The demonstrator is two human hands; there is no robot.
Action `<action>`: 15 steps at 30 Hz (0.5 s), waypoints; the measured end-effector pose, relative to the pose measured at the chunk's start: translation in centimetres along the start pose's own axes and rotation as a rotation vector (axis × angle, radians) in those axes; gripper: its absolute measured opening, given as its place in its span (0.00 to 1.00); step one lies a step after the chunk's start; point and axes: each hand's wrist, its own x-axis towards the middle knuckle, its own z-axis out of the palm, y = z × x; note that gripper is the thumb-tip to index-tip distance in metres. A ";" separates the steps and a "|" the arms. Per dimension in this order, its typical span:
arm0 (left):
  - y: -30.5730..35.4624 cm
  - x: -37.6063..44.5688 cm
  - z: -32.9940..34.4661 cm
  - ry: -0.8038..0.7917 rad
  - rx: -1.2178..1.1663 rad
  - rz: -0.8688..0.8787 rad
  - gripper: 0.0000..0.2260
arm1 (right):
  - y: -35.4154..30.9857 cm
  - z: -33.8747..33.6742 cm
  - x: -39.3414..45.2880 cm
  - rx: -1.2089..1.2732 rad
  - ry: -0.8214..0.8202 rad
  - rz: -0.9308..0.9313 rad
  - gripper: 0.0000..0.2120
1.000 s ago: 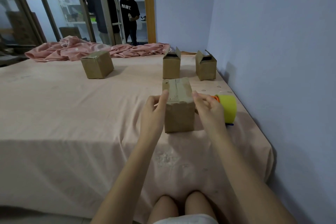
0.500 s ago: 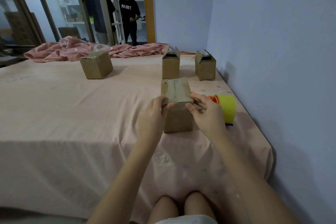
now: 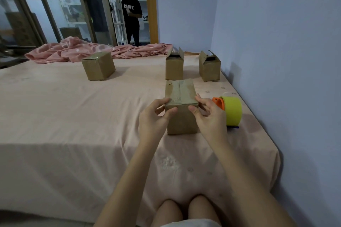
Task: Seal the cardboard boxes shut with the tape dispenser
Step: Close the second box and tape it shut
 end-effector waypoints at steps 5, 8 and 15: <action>0.0 0.3 -0.5 -0.070 -0.124 -0.025 0.10 | -0.4 -0.3 0.1 -0.049 0.010 -0.074 0.13; 0.0 0.4 -0.8 -0.109 -0.153 -0.034 0.11 | -0.5 -0.4 0.2 -0.045 0.012 -0.098 0.11; 0.2 0.2 -1.1 -0.148 -0.206 -0.024 0.12 | -0.2 -0.9 0.6 -0.157 0.046 -0.197 0.09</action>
